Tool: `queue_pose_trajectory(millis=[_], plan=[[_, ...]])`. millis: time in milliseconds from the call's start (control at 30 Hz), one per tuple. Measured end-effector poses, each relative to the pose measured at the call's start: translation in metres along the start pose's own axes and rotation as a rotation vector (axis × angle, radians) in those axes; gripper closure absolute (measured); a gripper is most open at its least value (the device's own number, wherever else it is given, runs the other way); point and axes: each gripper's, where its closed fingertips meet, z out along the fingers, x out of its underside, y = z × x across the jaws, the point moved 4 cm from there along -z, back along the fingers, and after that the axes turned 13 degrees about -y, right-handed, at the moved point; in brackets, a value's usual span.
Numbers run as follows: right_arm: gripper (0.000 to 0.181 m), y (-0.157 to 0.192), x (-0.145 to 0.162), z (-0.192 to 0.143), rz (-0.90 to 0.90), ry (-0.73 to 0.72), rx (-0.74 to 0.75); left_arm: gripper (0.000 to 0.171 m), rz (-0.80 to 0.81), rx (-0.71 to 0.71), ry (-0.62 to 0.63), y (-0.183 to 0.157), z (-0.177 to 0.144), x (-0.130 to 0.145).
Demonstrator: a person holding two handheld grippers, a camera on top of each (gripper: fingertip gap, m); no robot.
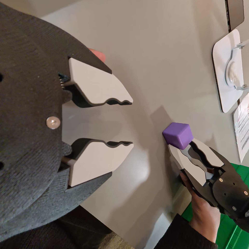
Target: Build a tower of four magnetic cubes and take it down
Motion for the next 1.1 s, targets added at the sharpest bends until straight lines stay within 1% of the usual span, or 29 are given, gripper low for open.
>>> queue_pose_trajectory(millis=[200,467,567,700,800,900,967,1033,1067,1100], plan=[[0.138,0.0,0.001,0.001,-0.013,0.015,0.013,0.121,0.018,-0.015,-0.012,0.001,0.0,-0.002],[0.137,0.004,0.0,0.0,-0.01,0.002,-0.005,0.121,0.011,-0.016,-0.012,0.002,-0.001,-0.001],[0.131,0.002,-0.001,-0.002,0.0,-0.009,0.004,0.121,0.013,-0.017,-0.01,0.002,-0.001,-0.001],[0.122,-0.002,-0.008,-0.01,0.048,-0.05,0.015,0.121,0.009,-0.019,-0.015,0.003,-0.001,-0.002],[0.12,-0.008,-0.021,-0.022,0.085,-0.137,0.039,0.12,0.001,-0.018,-0.014,0.003,-0.001,-0.002],[0.119,-0.017,-0.046,-0.035,0.141,-0.296,0.108,0.12,-0.006,-0.017,-0.013,0.003,0.0,-0.002],[0.111,-0.019,-0.079,-0.042,0.208,-0.425,0.153,0.12,-0.018,-0.023,-0.016,0.003,0.001,-0.002],[0.113,-0.009,-0.131,-0.041,0.296,-0.552,0.114,0.121,-0.043,-0.036,-0.031,0.005,0.003,-0.003],[0.112,-0.002,-0.162,-0.035,0.324,-0.605,0.076,0.12,-0.056,-0.048,-0.049,0.007,0.003,-0.005],[0.115,0.005,-0.192,-0.025,0.33,-0.637,0.04,0.12,-0.07,-0.062,-0.072,0.01,0.002,-0.008]])
